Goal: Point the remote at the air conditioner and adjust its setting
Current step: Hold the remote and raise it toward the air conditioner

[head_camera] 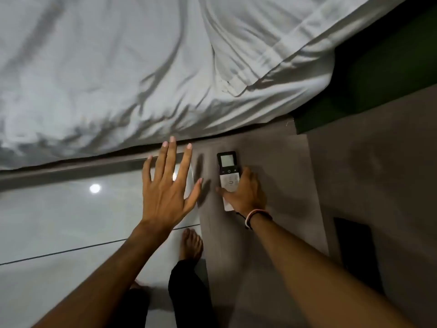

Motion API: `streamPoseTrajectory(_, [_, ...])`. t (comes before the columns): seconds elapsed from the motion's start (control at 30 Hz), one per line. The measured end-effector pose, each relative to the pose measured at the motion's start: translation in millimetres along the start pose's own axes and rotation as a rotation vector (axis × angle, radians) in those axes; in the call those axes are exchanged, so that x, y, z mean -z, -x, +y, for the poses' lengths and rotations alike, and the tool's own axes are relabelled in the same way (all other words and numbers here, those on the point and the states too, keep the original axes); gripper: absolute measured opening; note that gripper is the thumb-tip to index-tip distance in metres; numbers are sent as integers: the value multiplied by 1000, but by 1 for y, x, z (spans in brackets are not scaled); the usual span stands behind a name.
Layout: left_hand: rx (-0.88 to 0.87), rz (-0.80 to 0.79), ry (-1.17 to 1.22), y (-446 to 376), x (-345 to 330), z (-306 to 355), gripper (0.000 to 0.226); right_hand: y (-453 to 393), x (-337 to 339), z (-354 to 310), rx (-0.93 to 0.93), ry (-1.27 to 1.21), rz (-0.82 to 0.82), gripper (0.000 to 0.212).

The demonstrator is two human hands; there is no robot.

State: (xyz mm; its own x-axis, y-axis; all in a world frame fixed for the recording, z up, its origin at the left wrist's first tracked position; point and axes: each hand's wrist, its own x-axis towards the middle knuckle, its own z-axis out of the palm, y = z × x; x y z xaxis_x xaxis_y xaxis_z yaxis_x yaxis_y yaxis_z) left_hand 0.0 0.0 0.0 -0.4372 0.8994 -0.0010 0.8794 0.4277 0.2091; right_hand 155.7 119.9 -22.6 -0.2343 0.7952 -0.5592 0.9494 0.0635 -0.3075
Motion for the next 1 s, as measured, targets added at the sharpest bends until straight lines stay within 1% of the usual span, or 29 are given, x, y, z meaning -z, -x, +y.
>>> streamPoseTrajectory(0.07, [11,-10,39,-3,-9,3,72,-8,-9,4,-36,-74,4,84])
streamPoseTrajectory(0.17, [-5,5,19,-3,-17,5,71,-14,-16,8,-66,-126,-19,80])
streamPoseTrajectory(0.2, [-11,9,15,-4,-16,5,71,-14,-15,8,-77,-138,-20,76])
streamPoseTrajectory(0.33, [-40,69,-38,-13,4,-5,71,-10,4,2,-44,-241,-18,46])
streamPoseTrajectory(0.43, [-39,106,-51,-26,35,-9,71,-2,33,-13,-10,-350,0,40])
streamPoseTrajectory(0.53, [-37,149,-56,-41,75,-14,72,3,67,-41,42,-433,53,38])
streamPoseTrajectory(0.77, [-59,361,-111,-75,204,-33,68,32,166,-144,237,-570,112,37])
streamPoseTrajectory(0.9, [-33,461,-157,-88,292,-55,69,66,227,-212,357,-651,97,41])
streamPoseTrajectory(1.0, [-25,519,-178,-92,355,-74,69,95,268,-264,442,-798,41,35])
